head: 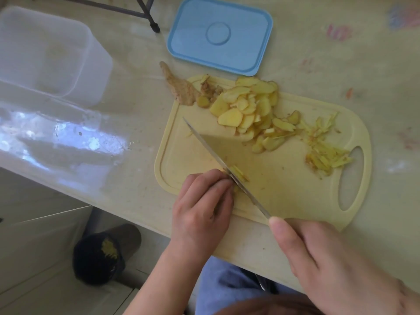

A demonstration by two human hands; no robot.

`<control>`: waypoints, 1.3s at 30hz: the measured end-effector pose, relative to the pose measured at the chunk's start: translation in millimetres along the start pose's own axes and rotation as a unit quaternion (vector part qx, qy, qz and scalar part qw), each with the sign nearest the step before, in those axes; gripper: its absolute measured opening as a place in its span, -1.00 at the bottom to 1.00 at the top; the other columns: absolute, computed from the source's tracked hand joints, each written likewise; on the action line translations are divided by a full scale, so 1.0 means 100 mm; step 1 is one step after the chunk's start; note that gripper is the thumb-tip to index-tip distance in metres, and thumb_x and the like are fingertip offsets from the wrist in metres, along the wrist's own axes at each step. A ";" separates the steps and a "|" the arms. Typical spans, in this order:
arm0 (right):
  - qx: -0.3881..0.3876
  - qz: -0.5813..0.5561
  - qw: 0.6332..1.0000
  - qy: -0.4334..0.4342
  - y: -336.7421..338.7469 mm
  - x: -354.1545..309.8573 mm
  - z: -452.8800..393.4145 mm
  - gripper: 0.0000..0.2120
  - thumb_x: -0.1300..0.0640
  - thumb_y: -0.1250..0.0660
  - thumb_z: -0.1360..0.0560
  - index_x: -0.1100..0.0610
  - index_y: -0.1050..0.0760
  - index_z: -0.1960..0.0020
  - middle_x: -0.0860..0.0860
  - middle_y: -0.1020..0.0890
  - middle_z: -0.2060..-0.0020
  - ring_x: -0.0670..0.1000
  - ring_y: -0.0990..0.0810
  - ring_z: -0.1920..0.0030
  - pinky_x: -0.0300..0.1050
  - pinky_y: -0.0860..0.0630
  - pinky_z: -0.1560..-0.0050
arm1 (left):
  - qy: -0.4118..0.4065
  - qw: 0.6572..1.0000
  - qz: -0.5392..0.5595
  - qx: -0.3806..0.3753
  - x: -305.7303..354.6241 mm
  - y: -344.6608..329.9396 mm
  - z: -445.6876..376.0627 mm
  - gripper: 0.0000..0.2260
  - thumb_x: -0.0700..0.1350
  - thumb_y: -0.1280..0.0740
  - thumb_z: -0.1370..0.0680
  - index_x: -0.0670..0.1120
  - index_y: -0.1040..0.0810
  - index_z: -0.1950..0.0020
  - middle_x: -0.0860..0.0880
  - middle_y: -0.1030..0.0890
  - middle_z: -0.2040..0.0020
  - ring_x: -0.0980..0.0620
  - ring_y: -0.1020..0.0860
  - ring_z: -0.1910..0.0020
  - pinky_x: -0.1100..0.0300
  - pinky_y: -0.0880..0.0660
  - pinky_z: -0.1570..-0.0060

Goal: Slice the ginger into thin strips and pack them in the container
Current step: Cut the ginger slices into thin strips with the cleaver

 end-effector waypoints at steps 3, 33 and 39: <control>0.001 0.012 1.000 -0.005 0.03 -0.03 0.01 -0.32 -0.47 0.20 -0.39 0.09 -0.32 0.37 -0.10 -0.55 0.42 -0.07 -0.48 0.40 -0.07 -0.38 0.26 | 0.011 1.000 -0.001 0.006 0.01 0.01 0.00 -0.93 -0.32 -0.42 -0.52 -0.27 -0.70 0.13 -0.14 -0.66 0.09 -0.06 -0.61 0.16 0.17 -0.54 0.09; 0.142 0.067 0.986 0.047 0.03 -0.07 0.17 -0.32 -0.33 0.13 -0.58 0.03 -0.46 0.43 -0.01 -0.52 0.50 -0.15 -0.50 0.30 -0.19 -0.41 0.21 | 0.007 1.000 -0.003 0.005 0.01 0.01 -0.01 -0.93 -0.37 -0.42 -0.49 -0.28 -0.70 0.14 -0.14 -0.66 0.10 -0.09 -0.60 0.19 0.12 -0.53 0.13; 0.175 0.126 0.975 0.058 0.05 -0.08 0.28 -0.36 -0.30 0.10 -0.61 0.00 -0.52 0.36 0.07 -0.54 0.50 -0.03 -0.54 0.48 -0.02 -0.53 0.54 | 0.018 1.000 -0.006 0.013 0.02 0.01 -0.01 -0.95 -0.38 -0.46 -0.44 -0.26 -0.69 0.17 -0.13 -0.65 0.11 -0.03 -0.58 0.17 0.20 -0.53 0.14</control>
Point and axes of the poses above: each hand's wrist, its own z-axis away from the middle knuckle, its own y-axis out of the back of the hand, x = y × z, the point moved 3 cm from there along -z, towards the middle knuckle
